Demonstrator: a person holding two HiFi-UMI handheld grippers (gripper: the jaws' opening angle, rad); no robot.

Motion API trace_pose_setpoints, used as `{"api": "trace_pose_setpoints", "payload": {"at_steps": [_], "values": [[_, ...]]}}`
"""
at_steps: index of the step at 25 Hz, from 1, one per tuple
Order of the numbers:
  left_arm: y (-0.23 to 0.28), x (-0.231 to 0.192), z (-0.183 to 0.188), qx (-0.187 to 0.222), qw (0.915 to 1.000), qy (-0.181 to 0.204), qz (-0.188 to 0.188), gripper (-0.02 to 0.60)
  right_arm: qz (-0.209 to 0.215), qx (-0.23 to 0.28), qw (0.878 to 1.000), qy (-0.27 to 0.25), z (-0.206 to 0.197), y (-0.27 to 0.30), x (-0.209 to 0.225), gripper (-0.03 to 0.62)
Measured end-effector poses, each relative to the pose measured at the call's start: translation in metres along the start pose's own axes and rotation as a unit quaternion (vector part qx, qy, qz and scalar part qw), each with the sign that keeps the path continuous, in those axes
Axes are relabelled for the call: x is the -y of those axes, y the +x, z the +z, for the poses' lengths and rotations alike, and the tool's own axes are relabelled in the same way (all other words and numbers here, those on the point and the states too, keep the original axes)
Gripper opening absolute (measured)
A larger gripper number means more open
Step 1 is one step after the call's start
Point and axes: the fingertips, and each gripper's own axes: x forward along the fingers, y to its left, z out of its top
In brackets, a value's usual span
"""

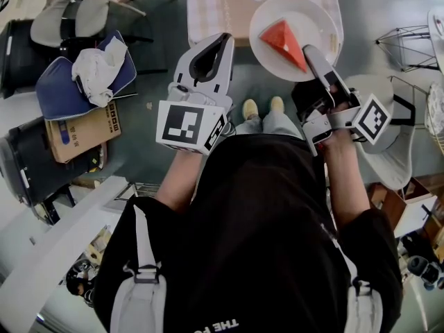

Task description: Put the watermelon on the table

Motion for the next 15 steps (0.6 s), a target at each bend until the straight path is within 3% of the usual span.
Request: {"api": "trace_pose_setpoints", "payload": {"at_steps": [11,15], "values": [[0.018,0.003,-0.008,-0.011,0.9999,-0.003,-0.009,0.011,-0.007,-0.004,1.000,0.000,0.013,0.003,0.006,0.023],[0.049,0.001,0.002,-0.013,0.9999,-0.004,-0.008,0.011,-0.009,-0.009,1.000,0.001,0.041,0.016,0.007,0.023]]}}
